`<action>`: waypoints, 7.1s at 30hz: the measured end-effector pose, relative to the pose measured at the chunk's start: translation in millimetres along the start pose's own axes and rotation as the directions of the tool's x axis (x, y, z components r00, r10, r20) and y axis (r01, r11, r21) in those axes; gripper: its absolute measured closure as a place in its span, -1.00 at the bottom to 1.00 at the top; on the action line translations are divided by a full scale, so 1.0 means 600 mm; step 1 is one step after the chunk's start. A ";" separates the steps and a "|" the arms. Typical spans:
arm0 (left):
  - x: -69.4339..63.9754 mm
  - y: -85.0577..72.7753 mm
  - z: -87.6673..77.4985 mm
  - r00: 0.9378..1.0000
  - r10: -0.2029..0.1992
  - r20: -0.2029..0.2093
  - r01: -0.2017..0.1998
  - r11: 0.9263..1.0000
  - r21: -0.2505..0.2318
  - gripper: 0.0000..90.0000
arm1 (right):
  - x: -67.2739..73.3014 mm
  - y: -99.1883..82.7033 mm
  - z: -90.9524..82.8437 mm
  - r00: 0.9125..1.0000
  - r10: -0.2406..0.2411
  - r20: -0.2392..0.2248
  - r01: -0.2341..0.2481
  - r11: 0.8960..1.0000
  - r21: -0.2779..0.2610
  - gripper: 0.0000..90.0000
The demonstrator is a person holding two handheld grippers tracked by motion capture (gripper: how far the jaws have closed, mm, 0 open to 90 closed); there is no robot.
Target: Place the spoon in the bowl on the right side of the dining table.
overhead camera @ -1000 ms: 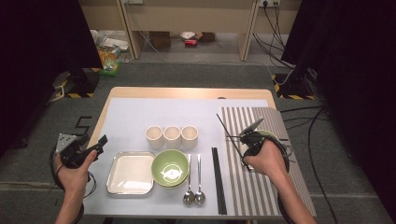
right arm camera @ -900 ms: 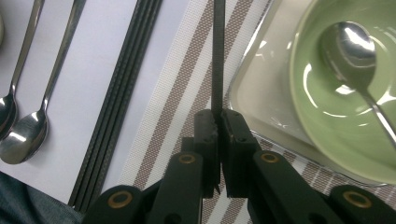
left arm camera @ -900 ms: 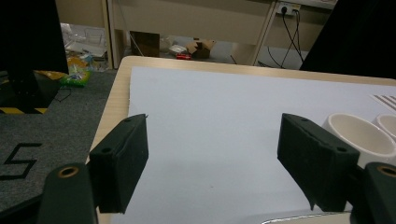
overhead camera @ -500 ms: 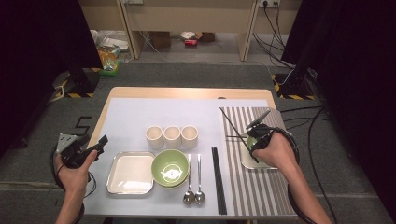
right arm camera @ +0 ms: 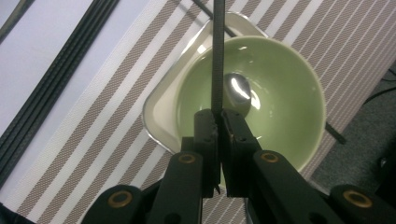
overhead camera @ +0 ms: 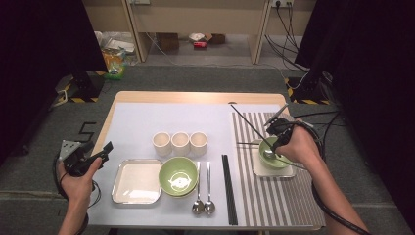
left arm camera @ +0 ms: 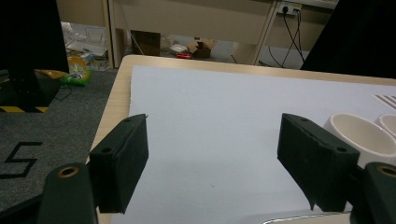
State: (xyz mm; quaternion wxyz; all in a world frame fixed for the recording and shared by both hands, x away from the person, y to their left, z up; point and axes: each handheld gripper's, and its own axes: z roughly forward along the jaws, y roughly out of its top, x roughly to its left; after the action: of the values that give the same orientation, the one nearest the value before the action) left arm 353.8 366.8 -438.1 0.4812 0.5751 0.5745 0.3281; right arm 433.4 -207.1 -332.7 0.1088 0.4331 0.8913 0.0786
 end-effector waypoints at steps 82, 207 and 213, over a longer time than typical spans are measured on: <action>0.012 -0.023 -0.004 0.999 -0.002 -0.053 0.004 1.000 0.028 -0.46 | -0.212 -0.003 0.105 0.648 -0.761 0.021 0.761 0.649 0.013 0.90; 0.008 -0.027 0.000 0.998 0.006 -0.059 -0.004 0.999 0.039 -0.46 | -0.248 -0.034 0.153 0.674 -0.735 -0.072 0.738 0.663 0.125 1.00; 0.008 -0.027 0.000 0.998 0.006 -0.060 -0.004 0.999 0.039 -0.46 | -0.253 -0.040 0.155 0.686 -0.724 -0.070 0.725 0.674 0.141 1.00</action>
State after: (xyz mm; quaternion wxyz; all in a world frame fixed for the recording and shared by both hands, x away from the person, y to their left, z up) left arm 348.9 369.7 -454.2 0.4517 0.5758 0.5935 0.3351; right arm 530.8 -337.0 -409.1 0.0926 0.0515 0.9936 -0.0399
